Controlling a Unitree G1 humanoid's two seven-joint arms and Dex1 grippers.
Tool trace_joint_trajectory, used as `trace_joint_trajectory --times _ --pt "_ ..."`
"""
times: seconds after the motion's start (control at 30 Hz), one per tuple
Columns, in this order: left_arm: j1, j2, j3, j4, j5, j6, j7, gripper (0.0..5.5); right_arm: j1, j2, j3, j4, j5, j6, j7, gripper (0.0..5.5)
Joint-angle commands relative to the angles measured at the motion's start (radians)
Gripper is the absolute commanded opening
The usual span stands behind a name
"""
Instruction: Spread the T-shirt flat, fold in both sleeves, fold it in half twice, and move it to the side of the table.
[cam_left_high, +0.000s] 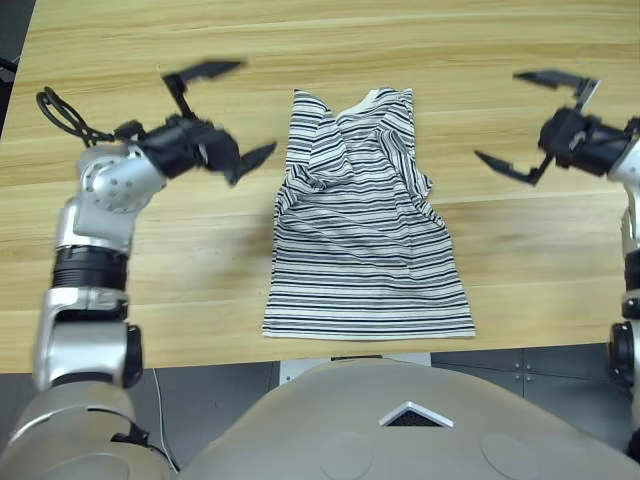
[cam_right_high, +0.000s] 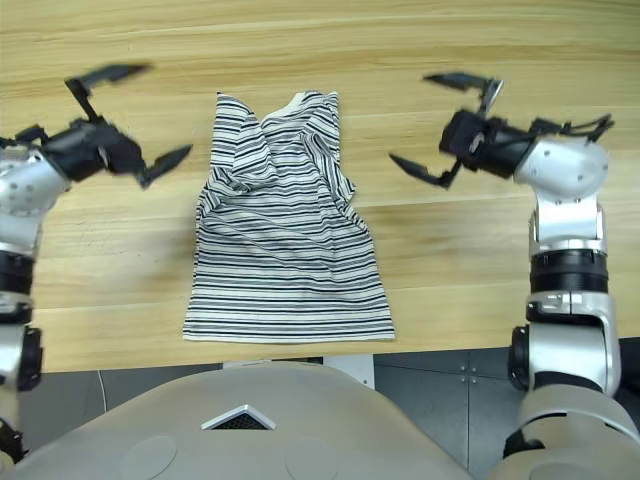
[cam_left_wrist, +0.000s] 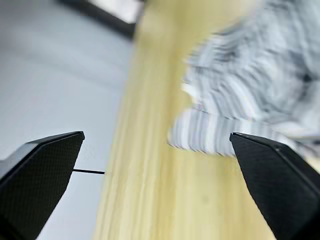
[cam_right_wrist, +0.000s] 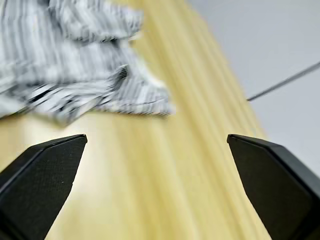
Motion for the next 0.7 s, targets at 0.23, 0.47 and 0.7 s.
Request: trace_joint_trajectory --times 0.23,0.47,0.7 --pt "0.182 0.219 -0.070 -0.255 -0.017 -0.043 -0.183 5.50 0.176 -0.191 0.105 -0.006 -0.134 -0.265 0.050 5.19" --pt "0.204 0.259 -0.112 -0.175 0.202 -0.177 -0.133 5.50 0.190 -0.276 0.177 -0.020 -0.281 -0.406 0.005 5.19" --pt "0.310 0.309 -0.154 -0.245 0.173 -0.192 -0.128 5.50 0.280 -0.331 0.264 -0.149 -0.226 -0.402 0.006 5.19"
